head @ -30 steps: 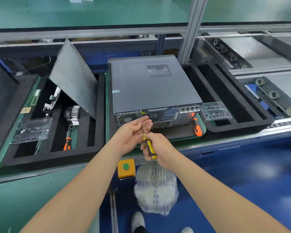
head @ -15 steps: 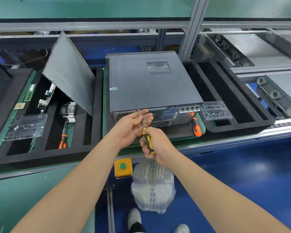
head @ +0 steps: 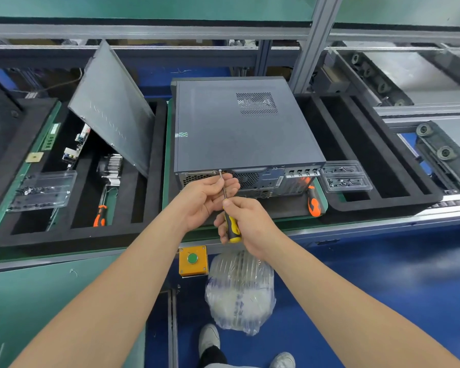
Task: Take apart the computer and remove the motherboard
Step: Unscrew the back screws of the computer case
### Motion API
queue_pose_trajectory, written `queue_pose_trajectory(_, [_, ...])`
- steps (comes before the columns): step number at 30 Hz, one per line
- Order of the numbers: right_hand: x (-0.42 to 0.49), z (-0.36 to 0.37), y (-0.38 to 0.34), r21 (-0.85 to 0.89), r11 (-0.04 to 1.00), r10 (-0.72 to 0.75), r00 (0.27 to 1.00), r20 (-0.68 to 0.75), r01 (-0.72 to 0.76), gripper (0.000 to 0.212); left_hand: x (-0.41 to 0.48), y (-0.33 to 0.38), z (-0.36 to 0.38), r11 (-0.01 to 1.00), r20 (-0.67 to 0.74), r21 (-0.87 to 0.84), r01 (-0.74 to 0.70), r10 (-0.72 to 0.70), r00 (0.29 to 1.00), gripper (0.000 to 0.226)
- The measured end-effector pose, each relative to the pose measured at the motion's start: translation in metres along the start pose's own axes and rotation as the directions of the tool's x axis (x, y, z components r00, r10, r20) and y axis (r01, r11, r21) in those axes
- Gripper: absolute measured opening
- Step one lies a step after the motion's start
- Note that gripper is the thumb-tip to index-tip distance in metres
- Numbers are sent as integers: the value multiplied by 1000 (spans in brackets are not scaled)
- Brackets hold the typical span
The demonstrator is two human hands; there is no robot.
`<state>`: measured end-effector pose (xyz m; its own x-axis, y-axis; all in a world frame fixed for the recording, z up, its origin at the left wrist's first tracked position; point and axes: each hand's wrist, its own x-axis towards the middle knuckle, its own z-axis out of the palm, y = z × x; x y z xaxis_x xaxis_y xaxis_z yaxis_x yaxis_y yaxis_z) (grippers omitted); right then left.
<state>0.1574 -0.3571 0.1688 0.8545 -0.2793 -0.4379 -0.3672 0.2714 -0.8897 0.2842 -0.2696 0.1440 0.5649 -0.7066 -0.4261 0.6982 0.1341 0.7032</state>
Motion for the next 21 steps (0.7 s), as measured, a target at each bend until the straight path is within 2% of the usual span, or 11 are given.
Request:
queue_pose_trajectory(5, [0,9,-7,-33,999,40,993,-107,-44,27,-1,0,2,999,-63,35,-6,9,998,22])
queue_pose_trajectory(7, [1,12,-9,-126,991,15,986,-169,-37,26,-1,1,6,1000,-77,19,4,-3,997,22])
queue_pose_trajectory(9, [1,14,-10,-304,953,-64,973,-222,-7,26,-1,2,9,1000,-91,-13,15,-16,996,23])
queue_pose_trajectory(10, [1,15,-9,-436,900,-132,962,-240,14,27,-1,2,11,999,-97,-29,21,-24,995,24])
queue_pose_trajectory(11, [1,16,-9,-599,800,-217,945,-243,30,27,-1,2,13,999,-100,-42,27,-31,994,25])
queue_pose_trajectory(13, [1,17,-7,-873,488,-372,909,-188,20,20,-2,1,15,998,-102,-56,31,-37,994,26])
queue_pose_trajectory(15, [-1,20,-4,-968,249,-440,892,-105,9,17,-2,1,16,999,-100,-35,24,-27,995,27])
queue_pose_trajectory(16, [-1,20,-2,-981,192,-450,890,-75,14,18,-2,2,16,1000,-102,-20,21,-23,995,27])
queue_pose_trajectory(18, [1,17,0,-979,202,-474,876,-87,12,21,-1,4,16,1000,-115,-2,24,-24,993,24])
queue_pose_trajectory(20, [4,12,1,-947,319,-470,873,-128,33,25,-1,6,17,999,-137,33,16,-11,990,21])
queue_pose_trajectory(21, [6,11,0,-912,406,-455,879,-146,59,21,-1,7,18,998,-152,58,7,2,988,21])
